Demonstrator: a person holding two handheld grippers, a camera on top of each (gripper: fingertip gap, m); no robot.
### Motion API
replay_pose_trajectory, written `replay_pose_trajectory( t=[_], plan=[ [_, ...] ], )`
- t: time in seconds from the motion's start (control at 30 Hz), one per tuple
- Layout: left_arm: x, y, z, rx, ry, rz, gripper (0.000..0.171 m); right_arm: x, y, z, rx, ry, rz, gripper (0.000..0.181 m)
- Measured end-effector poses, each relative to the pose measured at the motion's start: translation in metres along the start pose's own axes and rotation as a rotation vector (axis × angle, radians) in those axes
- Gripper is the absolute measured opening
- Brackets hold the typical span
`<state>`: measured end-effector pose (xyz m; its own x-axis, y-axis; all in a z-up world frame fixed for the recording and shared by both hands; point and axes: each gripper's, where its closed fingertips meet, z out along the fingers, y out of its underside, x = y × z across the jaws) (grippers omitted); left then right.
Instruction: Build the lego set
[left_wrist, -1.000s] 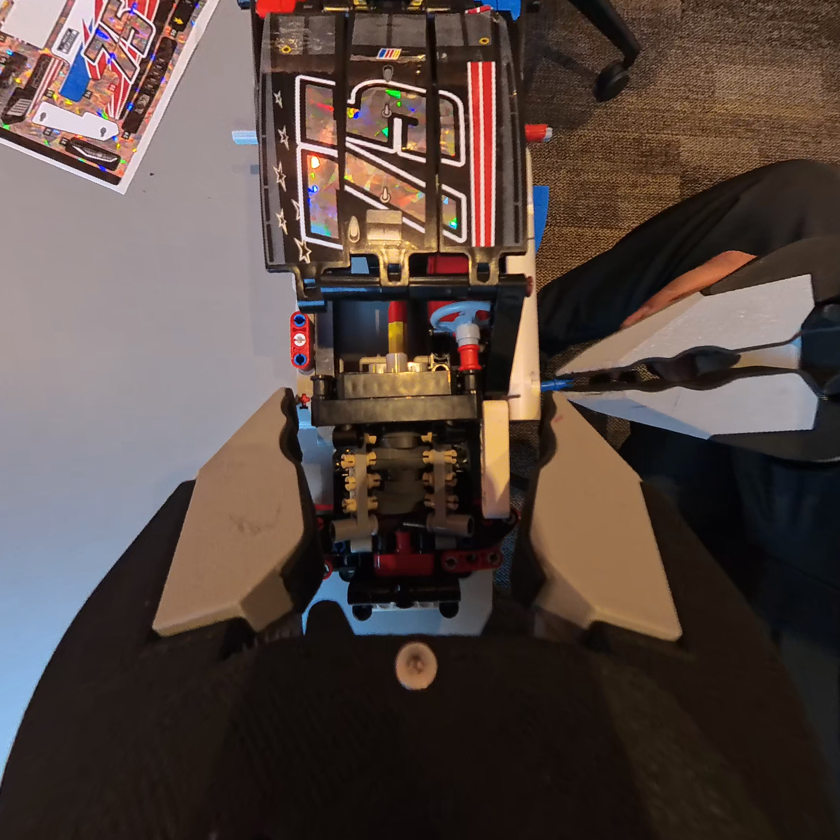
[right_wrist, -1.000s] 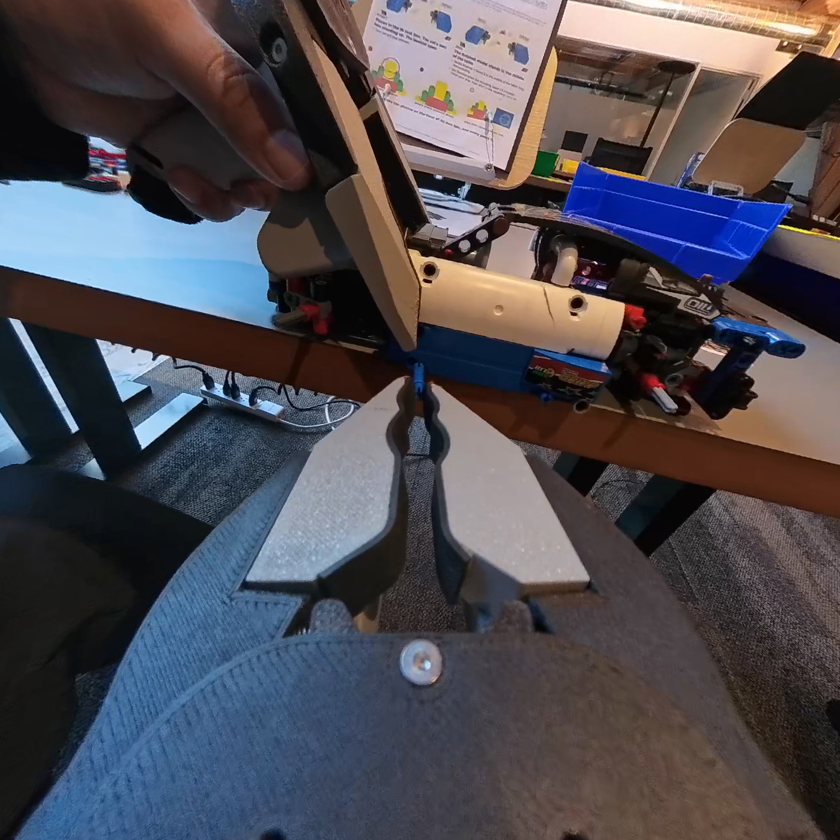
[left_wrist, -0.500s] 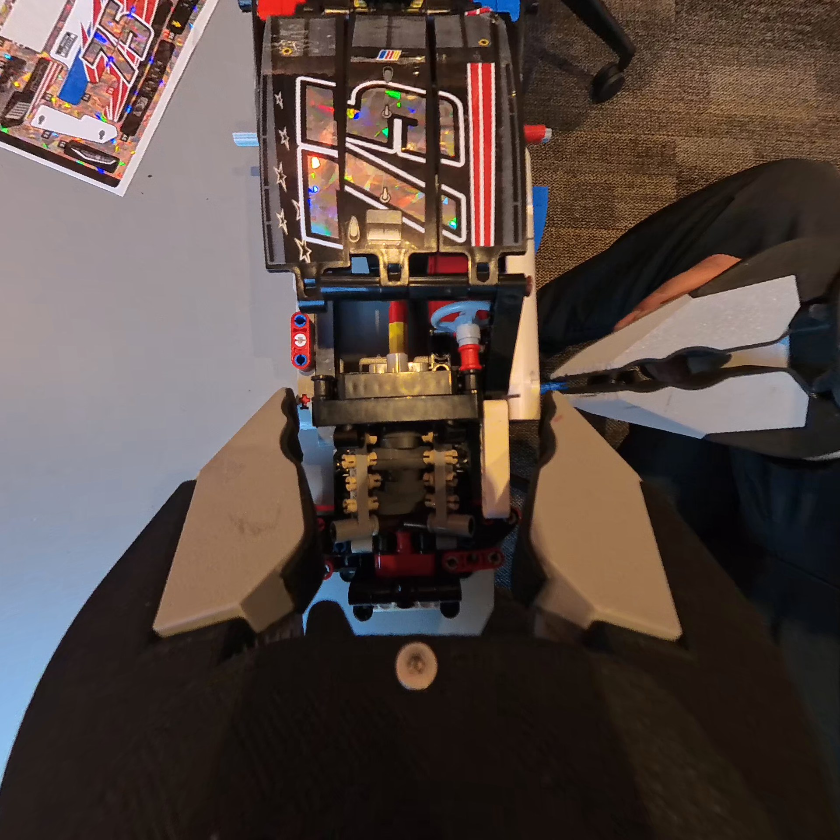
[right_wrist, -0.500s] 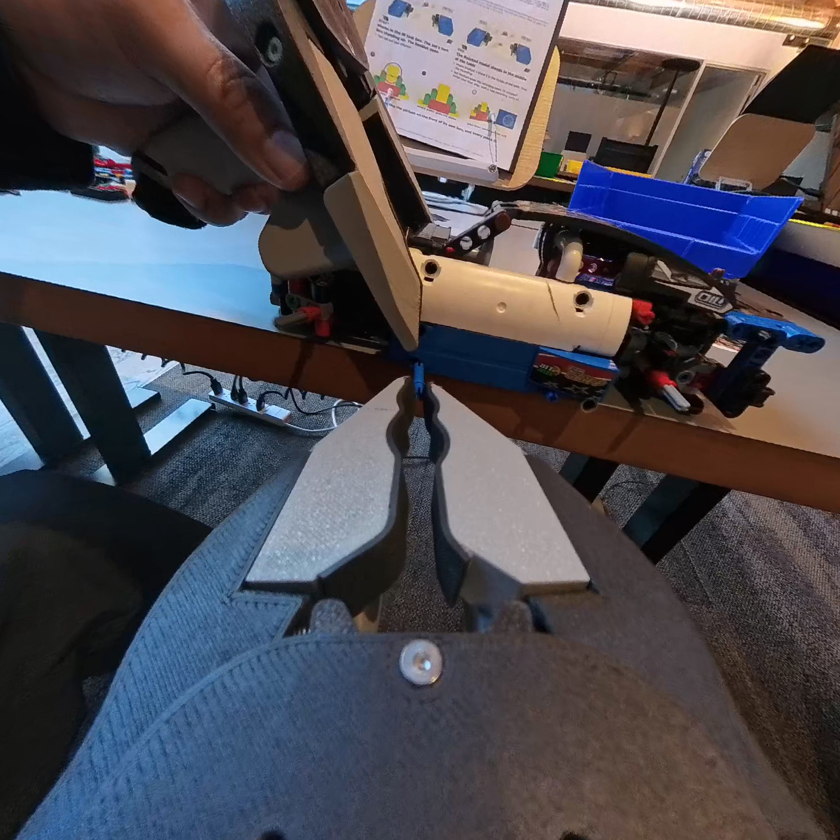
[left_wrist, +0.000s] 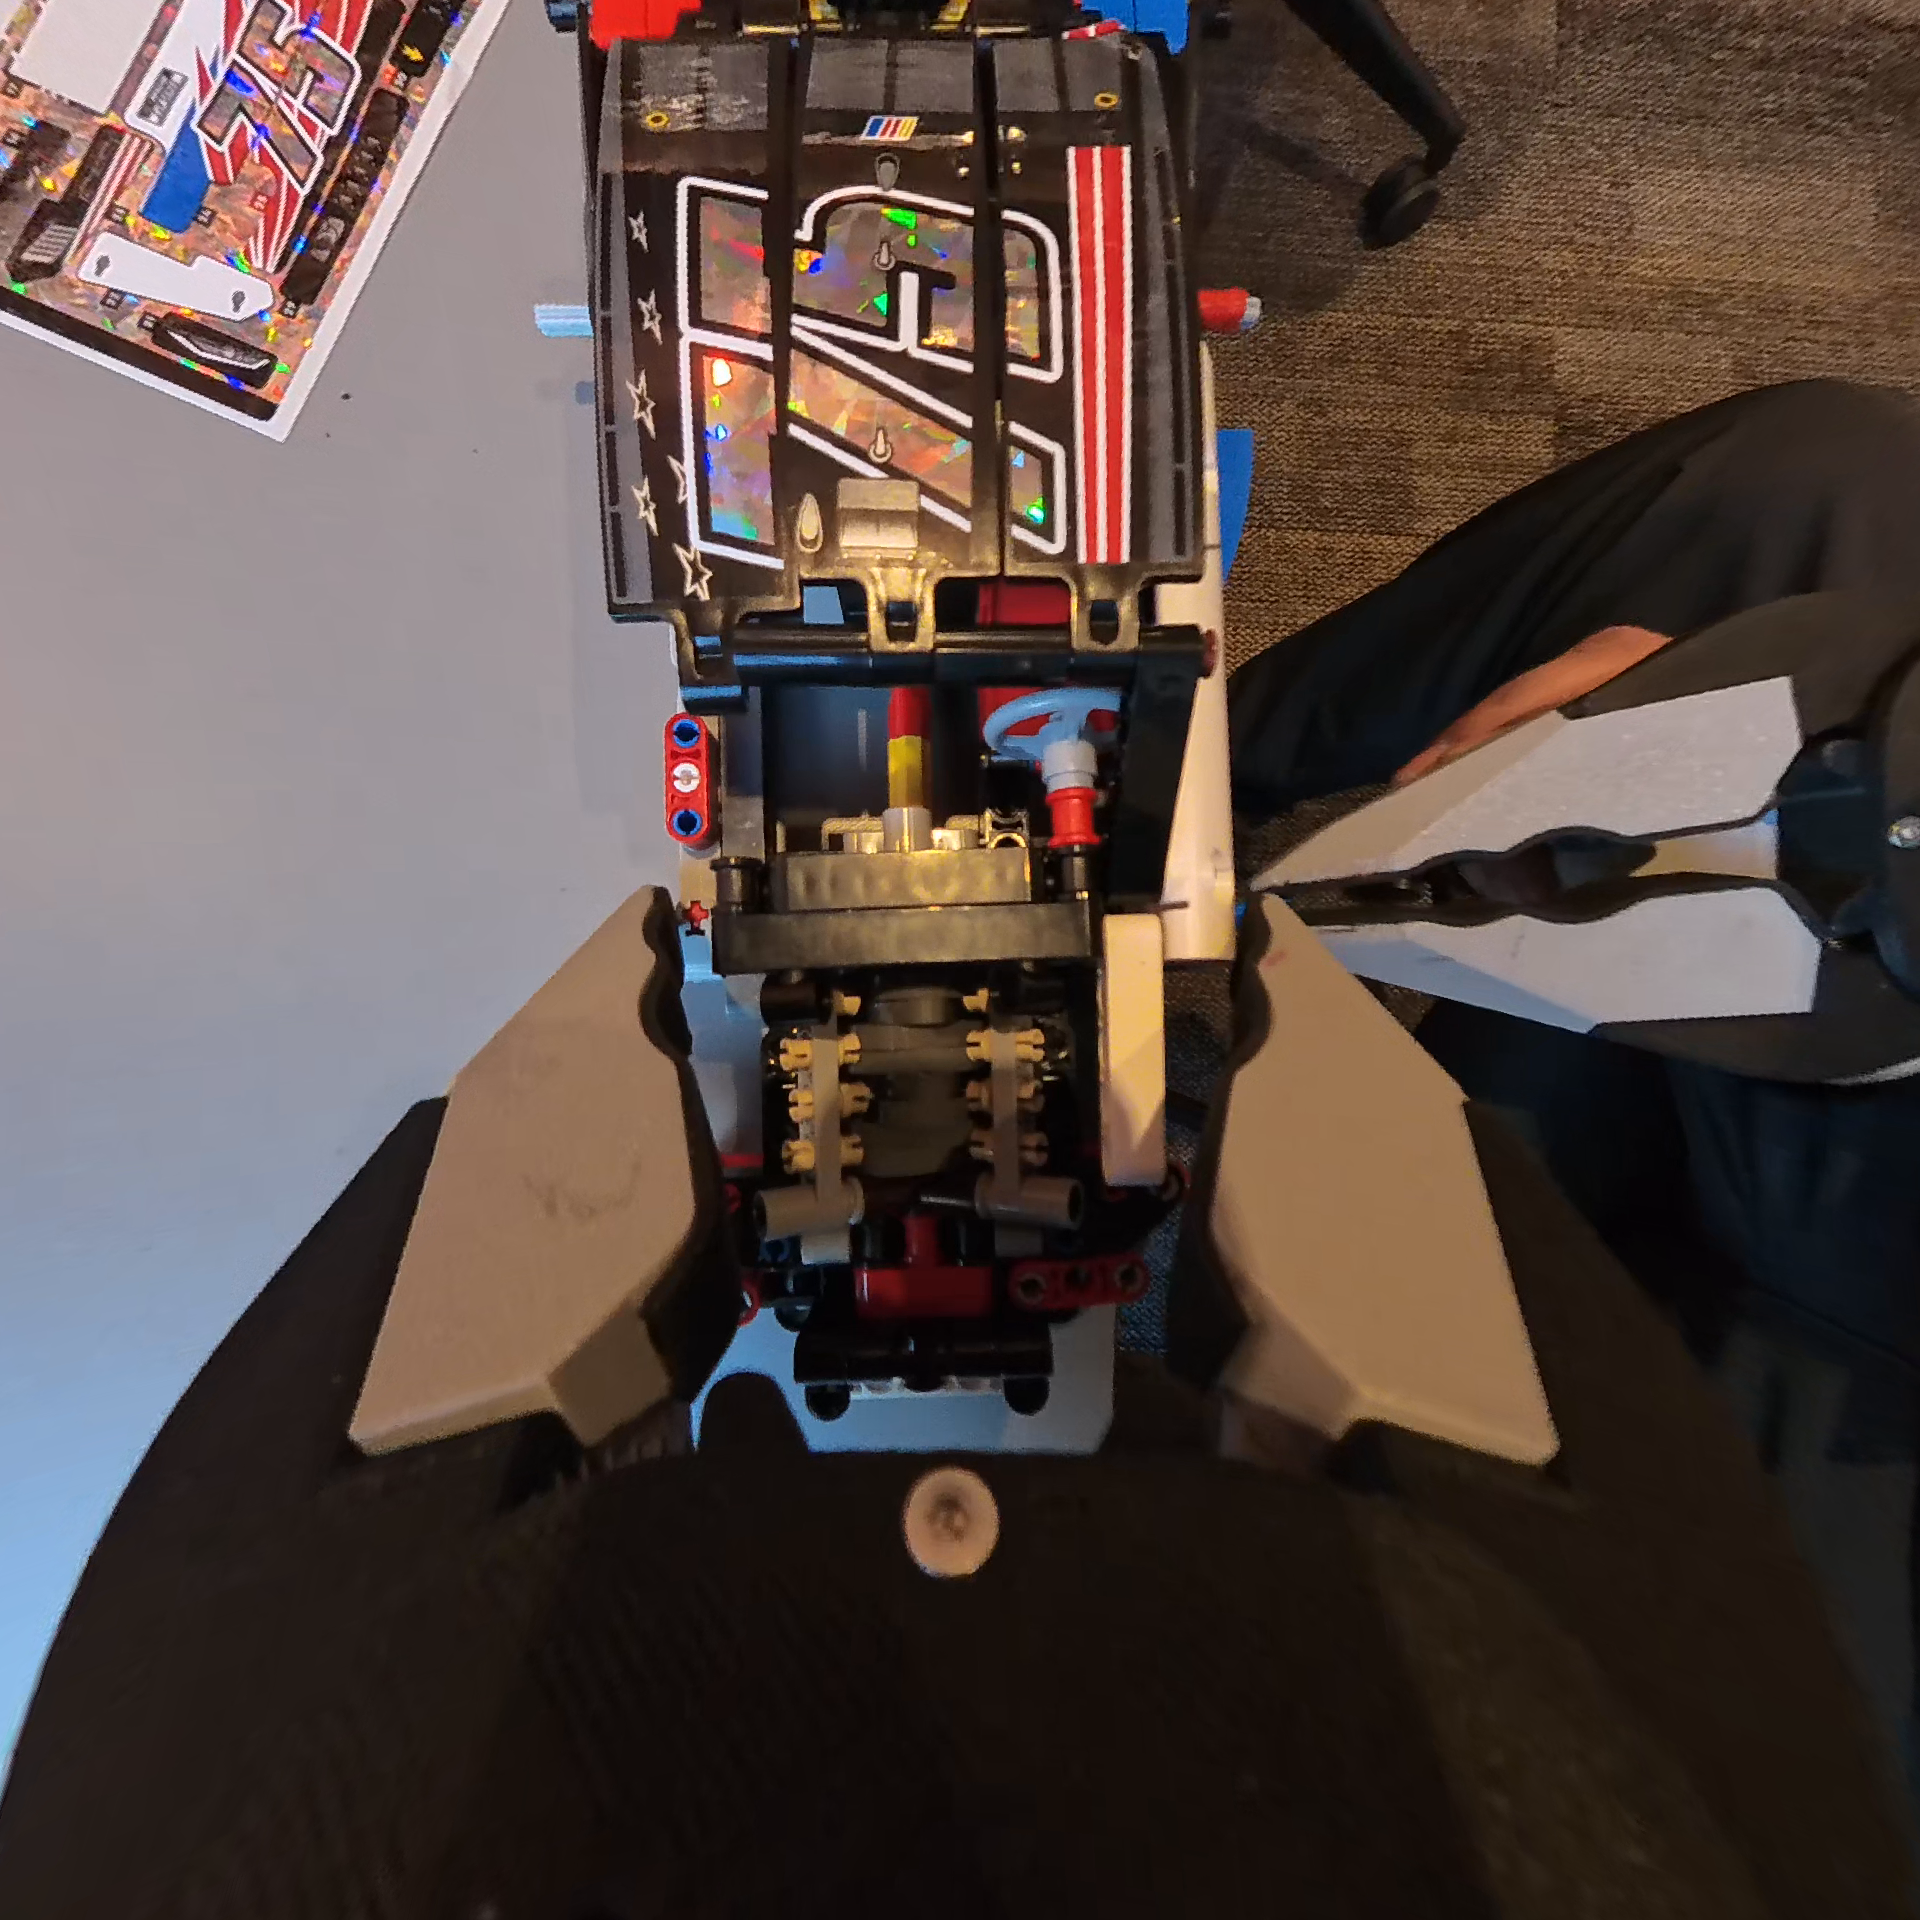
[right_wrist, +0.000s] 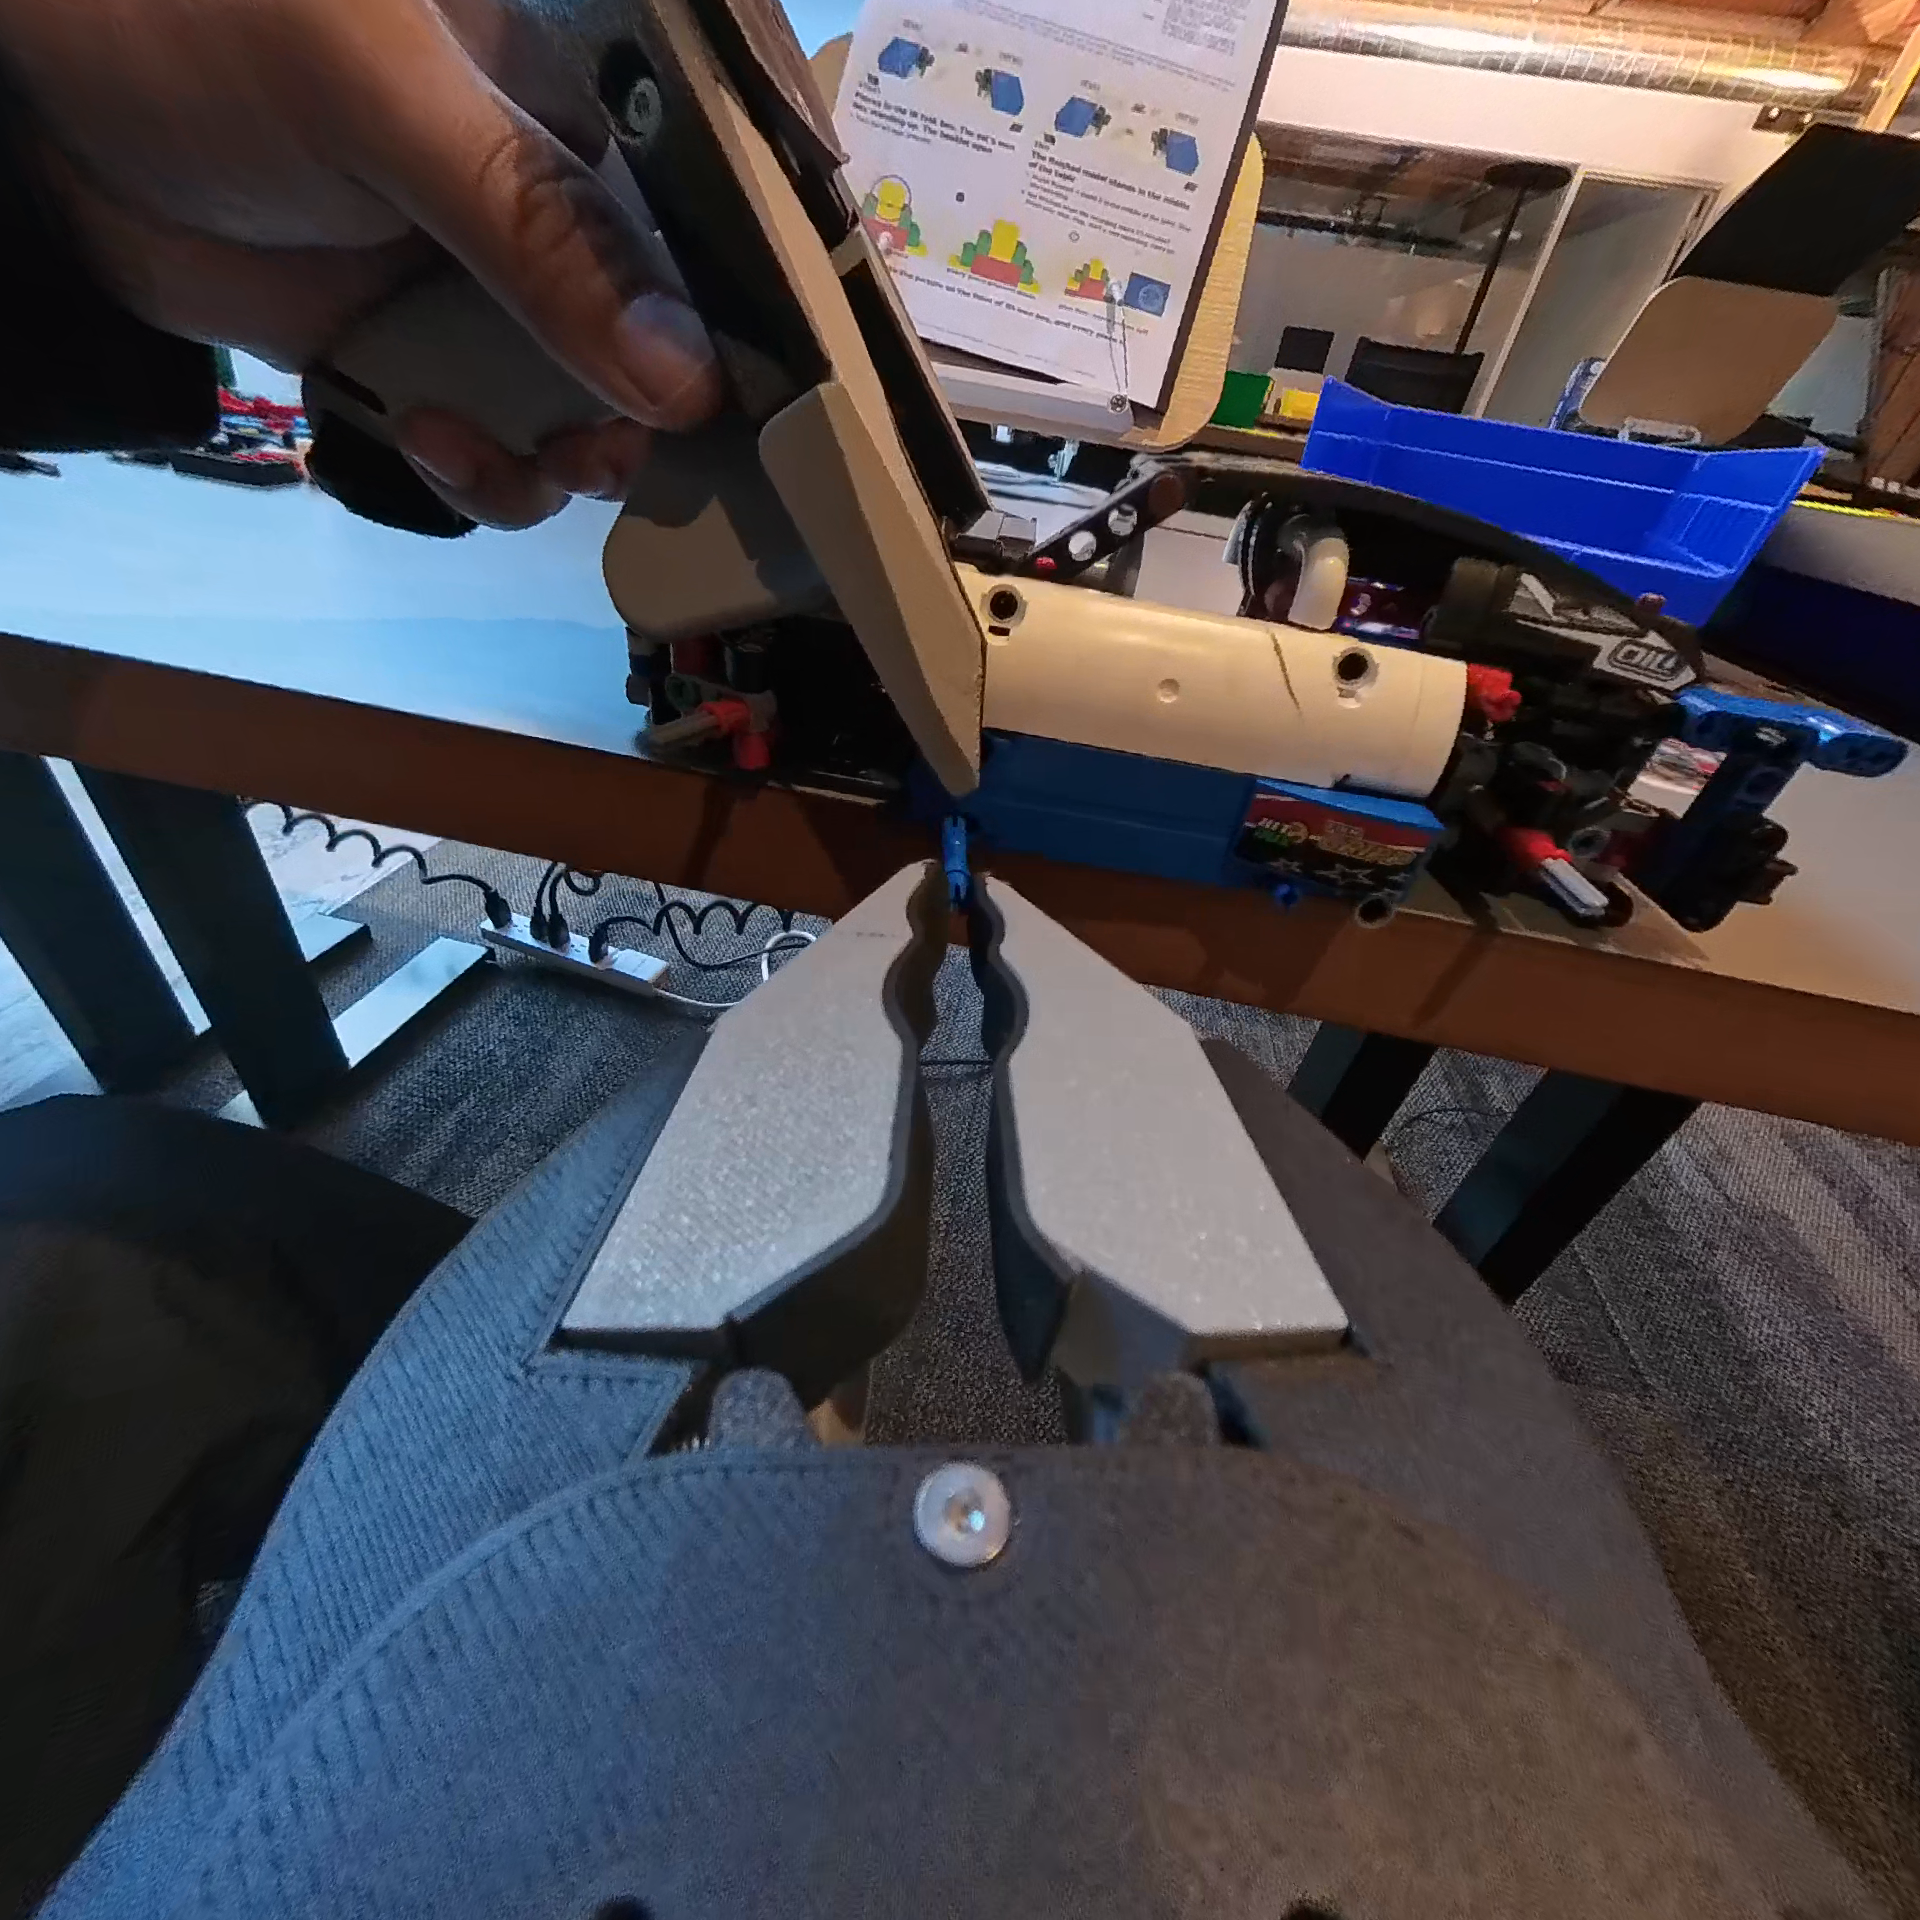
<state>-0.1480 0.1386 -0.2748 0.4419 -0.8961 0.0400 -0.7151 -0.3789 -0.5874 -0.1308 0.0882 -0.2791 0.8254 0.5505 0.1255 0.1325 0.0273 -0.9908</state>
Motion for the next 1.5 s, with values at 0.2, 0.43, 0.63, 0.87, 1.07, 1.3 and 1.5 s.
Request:
replay_pose_trajectory(
  t=[0.2, 0.43, 0.63, 0.87, 1.07, 1.3, 1.5],
  plan=[
    [0.000, 0.000, 0.000, -0.002, -0.004, -0.009, 0.105, 0.003, 0.000, -0.001, 0.010, 0.005, 0.025, 0.002],
    [0.000, 0.000, 0.000, -0.008, -0.004, -0.009, 0.105, 0.003, 0.000, 0.000, -0.004, -0.007, 0.040, 0.002],
    [-0.003, 0.005, 0.003, -0.032, -0.054, 0.079, 0.104, 0.001, -0.007, 0.001, -0.021, -0.050, 0.099, 0.001],
    [-0.004, 0.006, 0.003, -0.039, -0.057, 0.099, 0.104, -0.001, -0.002, 0.002, -0.031, -0.040, 0.102, 0.002],
    [-0.004, -0.001, -0.011, 0.009, 0.049, -0.014, 0.104, 0.001, -0.004, -0.001, -0.005, -0.055, 0.128, 0.001],
    [-0.019, -0.012, -0.038, 0.092, -0.035, -0.023, 0.097, 0.001, -0.005, -0.002, 0.008, -0.062, 0.132, 0.001],
    [0.001, -0.018, -0.054, 0.085, -0.081, 0.126, 0.082, -0.002, -0.006, -0.003, 0.024, -0.077, 0.129, 0.001]
  ],
)
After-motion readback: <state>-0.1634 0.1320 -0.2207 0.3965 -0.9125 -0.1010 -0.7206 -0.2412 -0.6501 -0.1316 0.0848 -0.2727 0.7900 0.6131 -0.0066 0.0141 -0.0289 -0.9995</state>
